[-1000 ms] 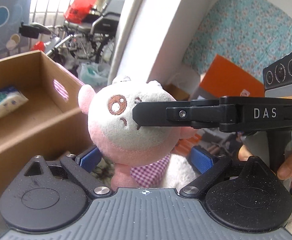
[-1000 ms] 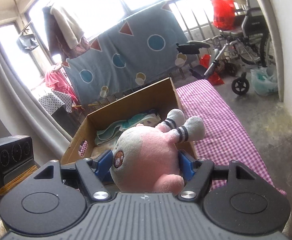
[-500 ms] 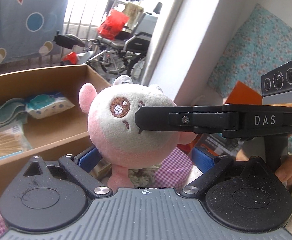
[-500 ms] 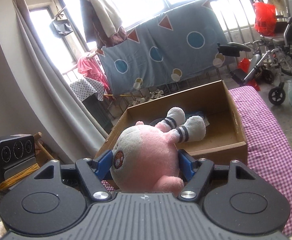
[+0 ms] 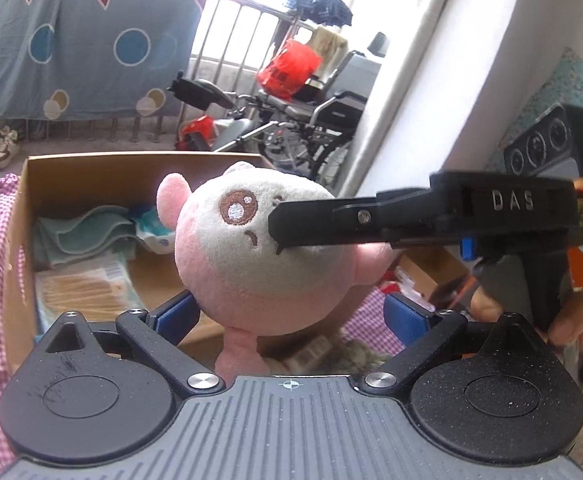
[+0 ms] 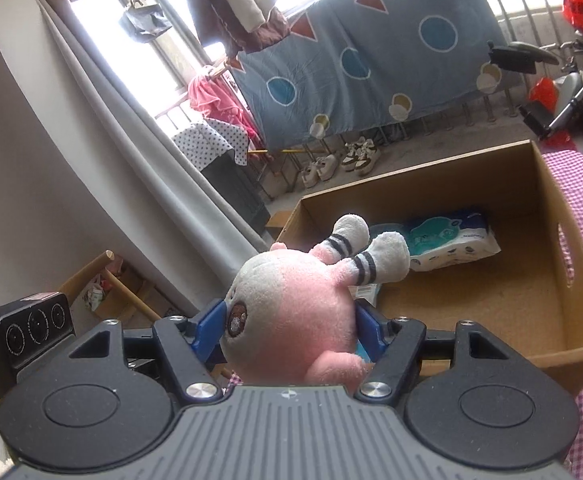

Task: Organize soft objects
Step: 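Lower the plush toy into the box and open the right gripper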

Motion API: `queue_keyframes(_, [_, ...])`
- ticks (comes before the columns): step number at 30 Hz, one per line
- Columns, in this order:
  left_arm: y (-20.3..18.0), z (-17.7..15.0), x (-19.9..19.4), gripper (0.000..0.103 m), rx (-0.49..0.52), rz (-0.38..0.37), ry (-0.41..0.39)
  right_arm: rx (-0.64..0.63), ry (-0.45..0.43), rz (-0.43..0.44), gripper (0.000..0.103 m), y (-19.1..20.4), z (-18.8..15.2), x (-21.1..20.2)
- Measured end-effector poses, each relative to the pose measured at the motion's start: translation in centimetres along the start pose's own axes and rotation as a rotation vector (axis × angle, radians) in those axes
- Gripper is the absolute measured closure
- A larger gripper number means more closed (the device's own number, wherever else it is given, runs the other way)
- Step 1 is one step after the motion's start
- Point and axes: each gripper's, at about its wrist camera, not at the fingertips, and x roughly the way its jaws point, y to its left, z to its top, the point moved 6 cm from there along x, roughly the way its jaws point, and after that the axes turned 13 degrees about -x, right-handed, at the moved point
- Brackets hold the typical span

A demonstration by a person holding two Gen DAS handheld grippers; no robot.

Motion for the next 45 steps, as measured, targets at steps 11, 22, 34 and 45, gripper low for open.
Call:
queue_keyframes(11, [6.0, 4.9, 7.1, 0.005, -0.094, 0.086, 0.115, 0.195, 0.213, 0.014, 0.032, -8.2, 3.3, 9.5])
queue_keyframes(22, [11.8, 7.3, 14.1, 0.005, -0.255, 0.153, 0.392, 0.41, 0.351, -0.035, 0.032, -14.9, 1.9, 16.3])
queue_keyframes(34, [14.6, 7.4, 12.9, 0.004, -0.327, 0.21, 0.443, 0.495, 0.409, -0.024, 0.032, -14.1, -0.4, 17.3])
queue_keyframes(45, [14.6, 8.4, 6.8, 0.003, -0.269, 0.246, 0.315, 0.627, 0.413, -0.093, 0.03, -13.8, -1.5, 17.3])
